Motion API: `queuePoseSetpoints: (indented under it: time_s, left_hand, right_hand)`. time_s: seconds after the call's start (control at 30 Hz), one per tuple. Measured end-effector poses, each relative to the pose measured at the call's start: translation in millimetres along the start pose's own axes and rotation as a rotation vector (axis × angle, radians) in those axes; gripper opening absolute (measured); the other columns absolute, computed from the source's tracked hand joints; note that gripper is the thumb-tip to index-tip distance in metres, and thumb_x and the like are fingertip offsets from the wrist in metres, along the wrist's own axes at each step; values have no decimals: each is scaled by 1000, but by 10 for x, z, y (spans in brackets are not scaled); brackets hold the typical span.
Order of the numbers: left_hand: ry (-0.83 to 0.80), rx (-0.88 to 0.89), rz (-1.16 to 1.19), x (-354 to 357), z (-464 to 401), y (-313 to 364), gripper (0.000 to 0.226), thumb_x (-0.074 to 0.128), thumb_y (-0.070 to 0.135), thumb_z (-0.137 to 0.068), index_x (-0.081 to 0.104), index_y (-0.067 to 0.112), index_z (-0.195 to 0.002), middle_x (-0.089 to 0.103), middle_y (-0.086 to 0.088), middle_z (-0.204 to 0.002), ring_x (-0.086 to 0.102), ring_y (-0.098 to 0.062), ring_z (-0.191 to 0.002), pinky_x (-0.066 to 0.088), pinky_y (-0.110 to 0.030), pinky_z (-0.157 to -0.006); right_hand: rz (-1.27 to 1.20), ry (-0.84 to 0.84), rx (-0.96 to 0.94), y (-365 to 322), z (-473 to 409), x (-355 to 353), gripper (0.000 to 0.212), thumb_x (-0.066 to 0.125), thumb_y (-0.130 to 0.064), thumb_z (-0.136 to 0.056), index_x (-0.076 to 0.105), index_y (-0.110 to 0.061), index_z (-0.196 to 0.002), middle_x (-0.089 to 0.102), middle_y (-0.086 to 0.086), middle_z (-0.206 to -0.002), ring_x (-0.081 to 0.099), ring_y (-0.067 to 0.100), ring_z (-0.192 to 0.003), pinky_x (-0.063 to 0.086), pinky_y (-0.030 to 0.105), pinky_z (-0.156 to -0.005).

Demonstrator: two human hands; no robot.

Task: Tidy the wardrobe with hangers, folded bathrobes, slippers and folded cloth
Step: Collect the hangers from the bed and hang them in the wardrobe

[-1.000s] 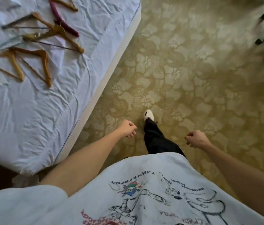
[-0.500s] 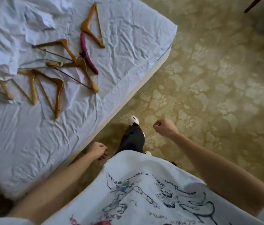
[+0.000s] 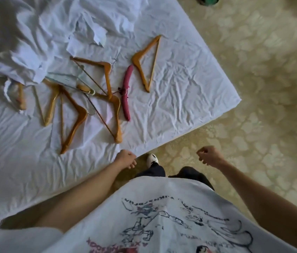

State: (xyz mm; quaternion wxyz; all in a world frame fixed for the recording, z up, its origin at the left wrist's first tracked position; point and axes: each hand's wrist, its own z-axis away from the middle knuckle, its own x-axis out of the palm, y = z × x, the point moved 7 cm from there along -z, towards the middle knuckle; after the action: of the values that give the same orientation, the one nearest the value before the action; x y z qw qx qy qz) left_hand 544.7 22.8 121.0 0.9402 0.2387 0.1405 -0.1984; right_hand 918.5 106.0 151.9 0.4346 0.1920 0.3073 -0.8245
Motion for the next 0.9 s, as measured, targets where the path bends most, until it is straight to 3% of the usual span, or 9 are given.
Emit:
queuePoseSetpoints:
  time_s: [0.13,0.23,0.4,0.57,0.63,0.7,0.83,0.9]
  left_hand:
    - [-17,42,110,33,-259,880,19,57,18,-95,72,7,-95,73,-5,-74,65,-18,-61,52,-28,-58]
    - [-8,39,220,27,-417,1409,16,56,15,-97,70,7,-95,70,-7,-78,61,-15,-58,47,-19,-47]
    - [-2,-3,214,-60,-752,1958,15,57,15,-95,69,7,-97,74,-9,-84,64,-14,-60,49,-18,-48]
    - [106,-108,254,-240,-984,2283,19,57,16,-92,73,5,-89,75,-8,-78,68,-15,-63,52,-23,-55]
    - [149,-134,268,-347,-1089,2383,19,58,17,-93,73,7,-87,75,-7,-77,67,-15,-61,51,-23,-53]
    - [191,-146,269,-462,-1231,2456,20,59,17,-92,74,8,-82,74,-4,-75,65,-15,-60,49,-22,-52]
    - [217,-227,162,-688,-1512,2419,24,57,21,-84,75,14,-70,74,3,-72,70,-21,-77,58,-31,-70]
    - [254,-308,126,-835,-1665,2294,23,55,23,-83,75,12,-79,74,-3,-81,70,-25,-80,60,-35,-73]
  right_hand:
    - [73,-24,42,50,-438,-525,17,59,-12,-95,72,-3,-100,72,10,-77,61,16,-56,47,22,-48]
    - [132,-77,14,-159,-834,-787,16,60,-13,-95,73,-5,-100,73,8,-76,62,17,-57,49,24,-50]
    - [179,-154,-80,-813,-1477,-1097,16,60,-13,-93,74,-6,-94,73,7,-74,60,13,-51,45,18,-44]
    - [193,-242,-204,-1740,-2051,-1437,13,59,-11,-92,72,-8,-93,73,10,-78,60,8,-51,45,16,-45]
    - [219,-278,-276,-2141,-2254,-1498,16,57,-9,-90,73,-11,-87,73,8,-76,62,9,-54,54,23,-53]
    - [261,-297,-335,-2482,-2479,-1514,18,56,-12,-87,73,-15,-79,74,4,-73,67,13,-62,61,35,-70]
    - [392,-356,-389,-3001,-2846,-1353,18,58,-20,-84,74,-14,-83,74,1,-74,71,19,-76,60,36,-77]
    - [476,-398,-426,-3256,-3000,-1185,18,59,-21,-86,75,-14,-89,74,2,-80,70,19,-84,59,36,-81]
